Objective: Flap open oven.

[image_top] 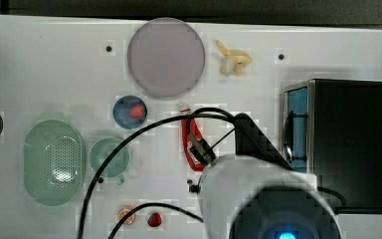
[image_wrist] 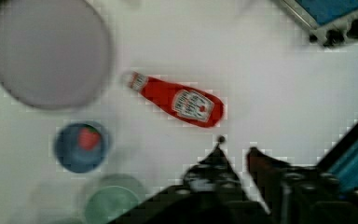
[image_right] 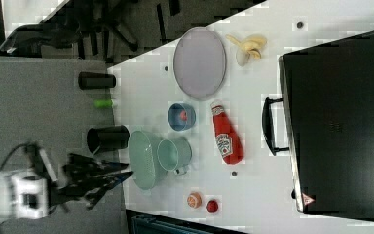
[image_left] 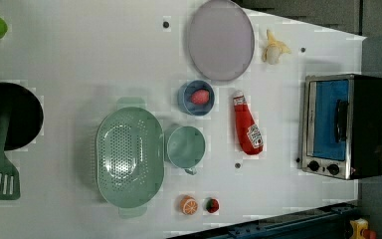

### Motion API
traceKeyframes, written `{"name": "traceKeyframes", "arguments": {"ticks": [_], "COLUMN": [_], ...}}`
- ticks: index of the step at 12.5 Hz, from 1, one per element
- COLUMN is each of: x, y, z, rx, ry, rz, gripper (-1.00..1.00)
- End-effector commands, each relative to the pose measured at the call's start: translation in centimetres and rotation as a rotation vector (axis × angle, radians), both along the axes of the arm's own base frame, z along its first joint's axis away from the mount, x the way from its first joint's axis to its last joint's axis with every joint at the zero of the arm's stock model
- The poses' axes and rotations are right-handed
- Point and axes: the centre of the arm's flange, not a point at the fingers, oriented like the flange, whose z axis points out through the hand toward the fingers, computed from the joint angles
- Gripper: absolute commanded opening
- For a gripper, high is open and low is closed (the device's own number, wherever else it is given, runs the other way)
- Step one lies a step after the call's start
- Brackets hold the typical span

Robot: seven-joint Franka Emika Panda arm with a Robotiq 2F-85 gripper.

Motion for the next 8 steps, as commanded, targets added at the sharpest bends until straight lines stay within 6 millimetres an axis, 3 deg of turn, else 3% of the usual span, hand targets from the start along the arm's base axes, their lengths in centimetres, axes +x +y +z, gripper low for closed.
{"name": "traceKeyframes", "arguments": {"ticks": [1,5,8], "x": [0.4,1.9,2.8], "y": [-3.1,-6.9,-10.5], "z": [-2.7,-6.8,-10.0], "rx": [0.022,0.053,-0.002], "ry": [0.062,0.093,0.100], "rz": [-0.052,0.105,0.344], "gripper": [-0.65,-0.65,-0.65]}}
